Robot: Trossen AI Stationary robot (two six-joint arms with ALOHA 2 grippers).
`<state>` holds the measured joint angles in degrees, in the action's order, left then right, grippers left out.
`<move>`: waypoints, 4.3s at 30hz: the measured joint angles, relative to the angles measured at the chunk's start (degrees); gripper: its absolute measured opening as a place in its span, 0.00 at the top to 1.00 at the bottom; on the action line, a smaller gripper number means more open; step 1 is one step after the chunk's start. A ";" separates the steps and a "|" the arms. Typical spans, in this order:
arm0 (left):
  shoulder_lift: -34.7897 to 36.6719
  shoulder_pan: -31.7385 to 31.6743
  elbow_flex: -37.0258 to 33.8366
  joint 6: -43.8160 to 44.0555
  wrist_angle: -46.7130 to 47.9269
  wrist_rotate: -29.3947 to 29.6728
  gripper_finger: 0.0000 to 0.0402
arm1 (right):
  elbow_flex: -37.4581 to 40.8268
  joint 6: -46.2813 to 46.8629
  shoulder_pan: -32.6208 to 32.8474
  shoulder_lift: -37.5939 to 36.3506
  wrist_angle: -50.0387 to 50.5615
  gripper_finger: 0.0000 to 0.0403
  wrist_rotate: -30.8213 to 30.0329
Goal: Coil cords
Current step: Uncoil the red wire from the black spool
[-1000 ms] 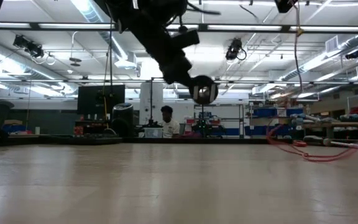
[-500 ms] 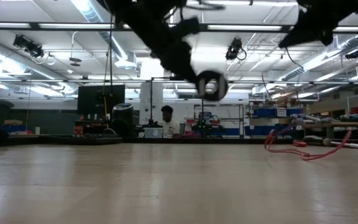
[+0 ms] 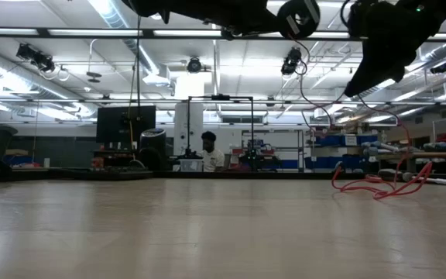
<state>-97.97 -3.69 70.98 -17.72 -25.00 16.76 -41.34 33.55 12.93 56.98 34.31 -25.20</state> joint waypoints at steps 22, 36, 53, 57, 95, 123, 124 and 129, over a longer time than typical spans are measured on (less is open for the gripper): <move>0.00 -2.46 0.00 3.32 39.06 4.62 1.00 | -0.02 -30.21 2.19 -5.95 -37.23 0.99 29.25; 0.00 2.62 0.00 3.08 54.47 -0.11 1.00 | -0.02 -22.58 1.56 -19.04 -13.22 0.99 -19.40; 0.07 3.06 0.00 -4.33 15.84 -5.51 1.00 | -0.03 -0.35 -0.04 -5.75 2.41 0.99 0.10; 0.11 2.56 0.00 -4.28 3.43 -4.90 1.00 | -0.03 -4.30 0.07 -1.18 -3.48 0.99 2.54; -0.28 3.22 0.02 -3.64 46.74 -5.98 0.99 | -0.04 -14.38 5.05 -18.41 -6.73 0.99 -23.25; -0.26 1.74 0.02 -4.80 -11.47 0.36 0.99 | -0.04 -21.22 3.99 4.07 -22.24 0.99 -3.23; -0.26 1.39 0.02 -4.81 -10.97 2.33 0.99 | -0.04 -22.95 4.16 4.16 -24.77 0.99 0.08; -0.26 -0.58 0.02 -4.62 -3.16 8.03 0.99 | -0.03 -29.97 4.44 3.22 -34.94 0.99 15.65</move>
<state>-98.24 -4.27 71.00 -22.33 -28.16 24.78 -41.38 3.58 17.37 60.20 -0.63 -9.55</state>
